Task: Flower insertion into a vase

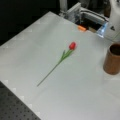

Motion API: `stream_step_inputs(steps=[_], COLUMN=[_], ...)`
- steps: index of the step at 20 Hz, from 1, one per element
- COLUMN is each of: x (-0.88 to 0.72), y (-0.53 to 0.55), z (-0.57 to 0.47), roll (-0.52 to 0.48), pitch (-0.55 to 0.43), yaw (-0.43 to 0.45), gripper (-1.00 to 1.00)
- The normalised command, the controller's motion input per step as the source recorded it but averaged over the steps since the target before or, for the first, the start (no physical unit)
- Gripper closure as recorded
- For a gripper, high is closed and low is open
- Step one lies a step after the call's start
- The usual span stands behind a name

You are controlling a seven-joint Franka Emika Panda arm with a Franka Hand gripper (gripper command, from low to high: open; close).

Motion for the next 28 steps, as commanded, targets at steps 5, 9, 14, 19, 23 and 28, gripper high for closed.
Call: stream_step_inputs(steps=[5, 9, 14, 19, 23, 28], x=[-0.26, -0.25, -0.25, -0.25, -0.25, -0.25], y=[0.09, 0.09, 0.09, 0.09, 0.09, 0.08], z=[-0.11, -0.11, -0.11, -0.11, -0.11, -0.11], roll=[0.083, 0.083, 0.083, 0.083, 0.083, 0.083], pitch=[-0.083, -0.083, -0.083, -0.083, -0.083, -0.083], yaw=[-0.103, -0.103, -0.103, -0.103, -0.103, -0.103], gripper=[1.0, 1.0, 1.0, 1.0, 1.0, 1.0])
